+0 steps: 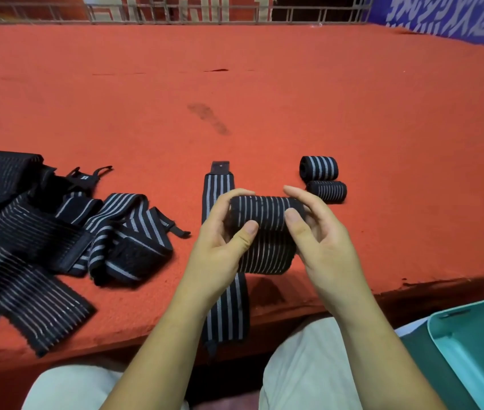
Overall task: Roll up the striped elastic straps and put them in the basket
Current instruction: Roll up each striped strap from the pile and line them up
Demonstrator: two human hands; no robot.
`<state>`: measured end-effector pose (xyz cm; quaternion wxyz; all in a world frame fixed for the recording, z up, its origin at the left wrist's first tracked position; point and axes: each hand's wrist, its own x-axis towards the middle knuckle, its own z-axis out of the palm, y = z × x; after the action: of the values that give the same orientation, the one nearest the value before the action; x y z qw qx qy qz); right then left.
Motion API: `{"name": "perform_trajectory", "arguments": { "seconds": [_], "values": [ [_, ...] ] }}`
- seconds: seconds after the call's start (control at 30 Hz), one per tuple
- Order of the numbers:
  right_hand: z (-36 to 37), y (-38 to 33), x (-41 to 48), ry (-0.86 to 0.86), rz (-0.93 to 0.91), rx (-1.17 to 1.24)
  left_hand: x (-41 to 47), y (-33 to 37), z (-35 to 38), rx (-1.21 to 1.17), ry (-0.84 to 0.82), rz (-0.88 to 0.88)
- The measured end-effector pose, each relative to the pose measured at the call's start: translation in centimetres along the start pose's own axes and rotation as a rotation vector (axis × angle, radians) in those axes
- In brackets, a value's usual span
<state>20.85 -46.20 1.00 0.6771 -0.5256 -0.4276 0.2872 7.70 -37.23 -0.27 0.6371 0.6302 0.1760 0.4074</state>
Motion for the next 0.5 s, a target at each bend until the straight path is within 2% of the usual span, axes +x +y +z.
{"name": "perform_trajectory", "arguments": {
  "seconds": [0.1, 0.3, 0.5],
  "values": [
    [-0.17, 0.12, 0.06, 0.013, 0.0, 0.017, -0.14, -0.34, -0.3, 0.015, -0.038, -0.004],
    [-0.64, 0.45, 0.18, -0.016, -0.132, -0.029, -0.29, -0.71, -0.18, 0.009, -0.04, -0.108],
    [-0.28, 0.68, -0.15, -0.033, -0.048, -0.002, 0.05, -1.06, -0.31, -0.056, 0.047, -0.101]
  ]
}}
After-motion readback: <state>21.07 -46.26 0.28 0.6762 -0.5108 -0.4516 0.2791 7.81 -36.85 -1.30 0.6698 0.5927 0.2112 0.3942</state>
